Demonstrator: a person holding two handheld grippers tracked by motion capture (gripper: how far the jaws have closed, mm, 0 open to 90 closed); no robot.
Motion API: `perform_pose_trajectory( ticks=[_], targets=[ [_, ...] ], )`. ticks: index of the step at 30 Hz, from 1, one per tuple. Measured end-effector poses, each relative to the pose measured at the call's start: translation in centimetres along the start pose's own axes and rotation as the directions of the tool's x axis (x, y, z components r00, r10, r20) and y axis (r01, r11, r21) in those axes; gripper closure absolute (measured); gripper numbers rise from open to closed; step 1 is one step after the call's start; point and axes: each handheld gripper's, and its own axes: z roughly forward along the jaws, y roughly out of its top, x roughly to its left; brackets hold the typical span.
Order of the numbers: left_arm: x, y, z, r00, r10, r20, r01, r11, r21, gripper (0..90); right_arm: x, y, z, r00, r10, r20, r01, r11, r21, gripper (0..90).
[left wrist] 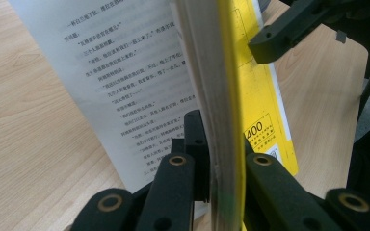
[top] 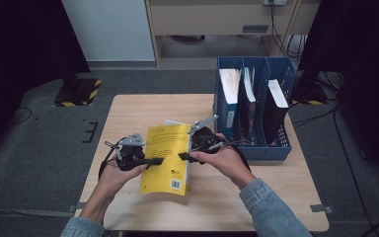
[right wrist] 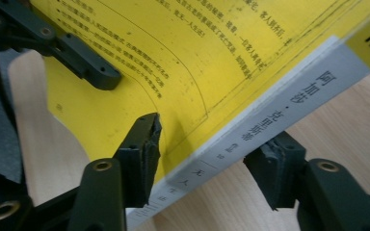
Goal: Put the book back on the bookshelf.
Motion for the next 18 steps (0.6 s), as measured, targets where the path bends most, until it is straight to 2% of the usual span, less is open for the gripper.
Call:
perform_pose_trajectory(
  ticks=[6, 12, 15, 18],
  targets=[
    [-0.07, -0.10, 0.29, 1.0000, 0.006, -0.008, -0.006, 1.0000, 0.005, 85.1, 0.09, -0.07, 0.21, 0.9991, -0.018, 0.038, 0.017, 1.000, 0.019, 51.1],
    [-0.14, -0.30, 0.68, 0.9994, 0.018, -0.029, -0.018, 0.9998, 0.007, 84.7, -0.11, -0.12, 0.08, 0.9985, 0.000, 0.055, -0.001, 1.000, 0.020, 59.2],
    [-0.10, -0.30, 0.89, 0.9990, 0.023, -0.038, -0.022, 0.9997, 0.011, 84.6, -0.17, -0.07, 0.13, 0.9964, -0.005, 0.085, 0.003, 1.000, 0.024, 61.3],
    [-0.06, -0.31, 0.89, 0.9989, 0.023, -0.041, -0.023, 0.9997, 0.011, 84.5, -0.24, 0.01, 0.10, 0.9955, 0.003, 0.095, -0.005, 1.000, 0.022, 63.1]
  ],
)
